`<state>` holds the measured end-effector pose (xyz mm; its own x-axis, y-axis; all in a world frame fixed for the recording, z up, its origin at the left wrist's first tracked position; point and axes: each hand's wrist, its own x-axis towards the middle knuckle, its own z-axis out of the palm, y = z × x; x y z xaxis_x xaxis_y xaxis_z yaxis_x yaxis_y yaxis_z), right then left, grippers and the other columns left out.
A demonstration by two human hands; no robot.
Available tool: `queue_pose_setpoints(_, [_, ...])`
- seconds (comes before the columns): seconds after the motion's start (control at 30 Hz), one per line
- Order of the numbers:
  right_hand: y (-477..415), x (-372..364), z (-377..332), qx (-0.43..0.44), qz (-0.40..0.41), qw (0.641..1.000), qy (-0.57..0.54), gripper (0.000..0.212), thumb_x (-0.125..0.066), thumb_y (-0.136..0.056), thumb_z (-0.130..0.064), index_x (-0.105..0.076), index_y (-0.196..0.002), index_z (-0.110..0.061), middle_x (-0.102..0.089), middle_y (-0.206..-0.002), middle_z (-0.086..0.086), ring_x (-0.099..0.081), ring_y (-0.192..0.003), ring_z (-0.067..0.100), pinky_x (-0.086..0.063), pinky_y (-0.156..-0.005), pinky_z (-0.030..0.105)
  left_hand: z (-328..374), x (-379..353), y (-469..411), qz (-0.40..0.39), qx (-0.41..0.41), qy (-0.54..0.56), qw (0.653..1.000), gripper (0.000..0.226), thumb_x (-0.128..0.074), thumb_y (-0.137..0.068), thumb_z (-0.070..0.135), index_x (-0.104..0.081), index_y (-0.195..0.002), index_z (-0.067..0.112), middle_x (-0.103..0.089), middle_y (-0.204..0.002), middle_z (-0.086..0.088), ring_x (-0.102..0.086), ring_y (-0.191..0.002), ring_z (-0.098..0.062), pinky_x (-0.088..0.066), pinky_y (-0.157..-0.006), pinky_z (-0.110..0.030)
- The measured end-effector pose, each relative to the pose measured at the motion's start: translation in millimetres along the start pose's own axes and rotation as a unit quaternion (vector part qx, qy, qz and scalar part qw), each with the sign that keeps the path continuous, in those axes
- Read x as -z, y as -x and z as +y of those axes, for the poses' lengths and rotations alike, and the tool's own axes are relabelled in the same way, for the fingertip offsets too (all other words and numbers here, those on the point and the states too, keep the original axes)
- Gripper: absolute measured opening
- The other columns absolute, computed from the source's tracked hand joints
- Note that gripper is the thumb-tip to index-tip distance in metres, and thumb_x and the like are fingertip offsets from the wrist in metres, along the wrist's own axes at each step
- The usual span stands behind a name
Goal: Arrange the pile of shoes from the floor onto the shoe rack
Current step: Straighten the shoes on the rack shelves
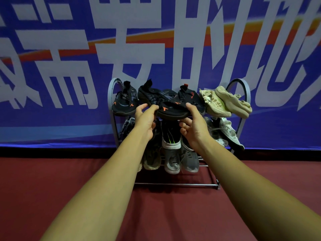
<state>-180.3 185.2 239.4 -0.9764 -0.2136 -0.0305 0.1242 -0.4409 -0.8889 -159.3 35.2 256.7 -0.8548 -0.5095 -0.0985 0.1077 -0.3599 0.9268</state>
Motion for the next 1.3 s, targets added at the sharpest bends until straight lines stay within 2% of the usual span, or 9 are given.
queue_pose_setpoints(0.13, [0, 0, 5, 0.006, -0.020, 1.000, 0.004, 0.017, -0.071, -0.088, -0.032, -0.065, -0.100, -0.021, -0.060, -0.079, 0.003, -0.042, -0.056, 0.011, -0.026, -0.054, 0.025, -1, 2, 1, -0.009, -0.002, 0.009, 1.000, 0.037, -0.071, -0.085, 0.024, -0.060, -0.119, 0.030, -0.072, -0.097, 0.007, -0.065, -0.086, -0.012, -0.043, -0.064, -0.027])
queue_pose_setpoints(0.23, [5, -7, 3, 0.006, -0.051, 0.999, 0.010, 0.037, -0.078, -0.085, -0.037, -0.062, -0.113, -0.019, -0.070, -0.088, 0.003, -0.053, -0.063, 0.011, -0.036, -0.057, 0.024, 1, 4, 2, -0.018, -0.004, 0.022, 1.000, 0.007, -0.073, -0.082, 0.023, -0.066, -0.085, 0.023, -0.071, -0.074, 0.009, -0.063, -0.080, -0.013, -0.042, -0.069, -0.029])
queue_pose_setpoints(0.43, [11, -17, 4, 0.012, -0.064, 0.997, 0.044, 0.049, -0.076, -0.088, -0.040, -0.060, -0.126, -0.013, -0.074, -0.111, 0.010, -0.053, -0.054, 0.004, -0.034, -0.052, 0.020, 8, 10, 4, -0.053, 0.025, 0.022, 0.998, 0.006, -0.065, -0.086, 0.022, -0.063, -0.087, 0.027, -0.067, -0.072, 0.008, -0.058, -0.067, -0.008, -0.039, -0.067, -0.028])
queue_pose_setpoints(0.6, [9, -22, 8, 0.028, -0.075, 0.994, 0.080, 0.033, -0.078, -0.086, -0.038, -0.066, -0.115, -0.027, -0.075, -0.107, -0.005, -0.052, -0.062, 0.006, -0.040, -0.060, 0.021, 5, 15, 4, -0.012, -0.002, 0.042, 0.999, 0.010, -0.062, -0.086, 0.012, -0.064, -0.081, 0.021, -0.069, -0.068, 0.007, -0.061, -0.062, -0.008, -0.041, -0.065, -0.027])
queue_pose_setpoints(0.67, [9, -28, 11, 0.034, -0.071, 0.993, 0.090, 0.039, -0.079, -0.085, -0.037, -0.066, -0.121, -0.025, -0.075, -0.112, -0.003, -0.052, -0.062, 0.005, -0.039, -0.063, 0.023, 5, 18, 2, 0.005, -0.009, 0.053, 0.999, 0.005, -0.064, -0.086, 0.012, -0.065, -0.089, 0.016, -0.070, -0.071, 0.004, -0.062, -0.066, -0.010, -0.042, -0.061, -0.026])
queue_pose_setpoints(0.8, [8, -39, 15, 0.042, -0.052, 0.993, 0.094, 0.051, -0.081, -0.084, -0.035, -0.063, -0.129, -0.018, -0.072, -0.103, -0.002, -0.053, -0.068, 0.009, -0.039, -0.065, 0.026, 6, 23, 3, -0.011, -0.008, 0.052, 0.999, 0.032, -0.067, -0.086, 0.019, -0.062, -0.118, 0.022, -0.069, -0.092, 0.002, -0.061, -0.074, -0.010, -0.041, -0.060, -0.026])
queue_pose_setpoints(1.03, [5, -51, 21, 0.054, -0.051, 0.992, 0.100, 0.056, -0.079, -0.086, -0.032, -0.060, -0.135, -0.014, -0.070, -0.099, -0.003, -0.055, -0.071, 0.008, -0.041, -0.065, 0.021, 9, 31, 4, -0.040, 0.010, 0.070, 0.997, 0.022, -0.061, -0.086, 0.010, -0.058, -0.103, 0.024, -0.065, -0.093, 0.001, -0.056, -0.071, -0.009, -0.037, -0.065, -0.027])
queue_pose_setpoints(1.17, [4, -61, 27, 0.070, -0.022, 0.991, 0.109, 0.061, -0.080, -0.085, -0.031, -0.051, -0.136, -0.015, -0.070, -0.106, -0.001, -0.063, -0.086, 0.006, -0.044, -0.068, 0.020, 5, 36, 3, -0.013, 0.029, 0.086, 0.996, 0.026, -0.063, -0.087, 0.011, -0.060, -0.112, 0.018, -0.064, -0.101, -0.003, -0.057, -0.080, -0.013, -0.038, -0.070, -0.028])
queue_pose_setpoints(1.3, [3, -68, 32, 0.063, -0.020, 0.992, 0.112, 0.045, -0.078, -0.087, -0.029, -0.060, -0.126, -0.016, -0.069, -0.092, -0.005, -0.061, -0.073, 0.002, -0.045, -0.063, 0.016, 9, 37, 0, -0.007, 0.003, 0.116, 0.993, 0.046, -0.064, -0.087, 0.011, -0.059, -0.132, 0.022, -0.069, -0.097, 0.002, -0.060, -0.085, -0.012, -0.039, -0.073, -0.030])
